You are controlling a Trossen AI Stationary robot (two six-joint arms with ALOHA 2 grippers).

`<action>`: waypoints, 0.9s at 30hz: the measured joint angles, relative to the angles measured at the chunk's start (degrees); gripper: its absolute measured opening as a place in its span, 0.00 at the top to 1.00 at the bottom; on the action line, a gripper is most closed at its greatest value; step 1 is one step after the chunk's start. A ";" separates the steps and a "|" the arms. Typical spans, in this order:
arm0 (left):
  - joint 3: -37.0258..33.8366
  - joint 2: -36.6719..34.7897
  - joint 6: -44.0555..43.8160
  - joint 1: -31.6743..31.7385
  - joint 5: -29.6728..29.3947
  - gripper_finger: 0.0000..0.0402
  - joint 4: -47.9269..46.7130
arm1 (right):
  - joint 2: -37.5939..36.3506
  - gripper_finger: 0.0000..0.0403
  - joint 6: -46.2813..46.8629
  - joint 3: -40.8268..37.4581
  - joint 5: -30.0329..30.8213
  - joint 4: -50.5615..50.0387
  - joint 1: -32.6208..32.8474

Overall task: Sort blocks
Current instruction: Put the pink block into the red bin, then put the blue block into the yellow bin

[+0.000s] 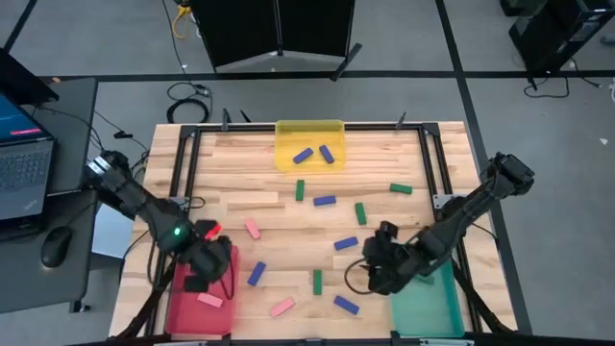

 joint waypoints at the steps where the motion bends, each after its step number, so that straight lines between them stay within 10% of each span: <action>1: -1.23 0.27 -1.94 -1.24 0.54 0.76 1.67 | 0.00 0.34 -2.01 0.00 -0.37 1.30 -0.79; 9: -12.97 4.57 -15.10 -6.72 7.64 0.76 17.57 | 0.45 0.34 -10.30 0.02 -1.90 5.56 -6.51; 16: -12.38 6.62 -20.26 -8.66 8.63 0.30 20.02 | 7.68 0.27 -21.49 -0.87 -8.96 5.64 -13.01; 21: -7.26 6.61 -20.31 -9.28 3.22 0.09 19.48 | 13.68 0.22 -29.34 -0.92 -11.94 5.57 -16.56; 27: 1.11 6.57 -17.50 -10.77 -8.32 0.08 19.33 | 18.89 0.24 -35.42 -0.92 -17.09 5.91 -21.23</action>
